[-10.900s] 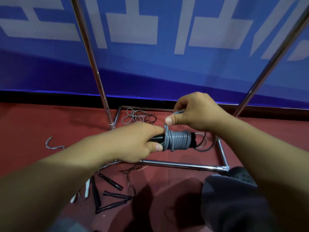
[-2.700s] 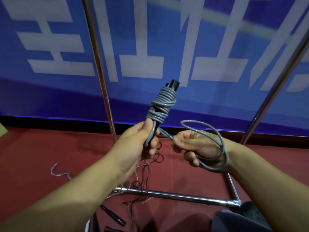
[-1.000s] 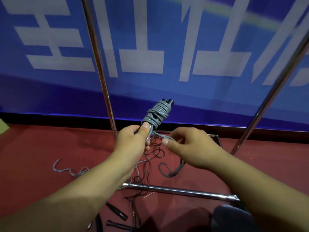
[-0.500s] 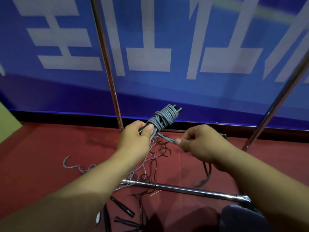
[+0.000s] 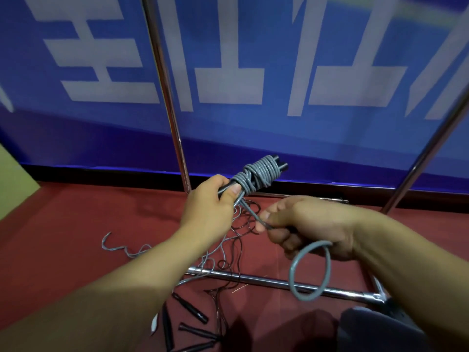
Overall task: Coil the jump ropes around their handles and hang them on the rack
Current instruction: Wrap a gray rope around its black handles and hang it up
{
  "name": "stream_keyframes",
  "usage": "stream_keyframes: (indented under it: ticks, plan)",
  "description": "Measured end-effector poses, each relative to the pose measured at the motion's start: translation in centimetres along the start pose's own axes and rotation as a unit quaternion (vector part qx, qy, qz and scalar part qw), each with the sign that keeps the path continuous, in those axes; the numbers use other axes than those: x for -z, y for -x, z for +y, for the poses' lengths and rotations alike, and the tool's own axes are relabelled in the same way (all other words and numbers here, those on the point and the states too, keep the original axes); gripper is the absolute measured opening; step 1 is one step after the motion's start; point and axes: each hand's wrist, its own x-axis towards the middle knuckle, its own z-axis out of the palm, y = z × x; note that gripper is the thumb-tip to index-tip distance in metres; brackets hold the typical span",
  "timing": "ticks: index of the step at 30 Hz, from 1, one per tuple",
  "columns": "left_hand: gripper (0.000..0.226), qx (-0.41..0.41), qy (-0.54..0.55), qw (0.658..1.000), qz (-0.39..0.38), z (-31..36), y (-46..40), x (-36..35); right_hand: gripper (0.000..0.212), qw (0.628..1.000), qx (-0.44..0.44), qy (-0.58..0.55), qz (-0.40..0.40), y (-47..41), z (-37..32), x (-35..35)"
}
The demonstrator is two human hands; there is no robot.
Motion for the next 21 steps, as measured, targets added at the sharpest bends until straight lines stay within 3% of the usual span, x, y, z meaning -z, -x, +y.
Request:
stream_keyframes:
  ticks: [4,8,13,17,21]
  plan:
    - [0.017,-0.022,-0.047,0.999,-0.014,0.2,0.1,0.4,0.033,0.995,-0.012,-0.093,0.034,0.3,-0.6,0.0]
    - [0.019,-0.068,-0.107,0.991,-0.042,0.6,0.3,0.4,0.051,0.988,0.004,-0.137,0.071,0.4,-0.2,0.1]
    - [0.032,-0.058,-0.181,0.978,-0.084,1.1,0.4,0.2,0.045,0.971,0.014,-0.204,0.127,-0.5,0.2,0.8]
    - [0.038,-0.043,-0.185,0.977,-0.100,1.3,0.4,0.2,0.043,0.969,0.012,-0.195,0.150,-1.0,0.5,1.4]
    - [0.036,-0.045,-0.177,0.978,-0.105,1.4,0.0,0.3,0.040,0.979,0.039,-0.158,0.122,-0.5,0.2,0.9]
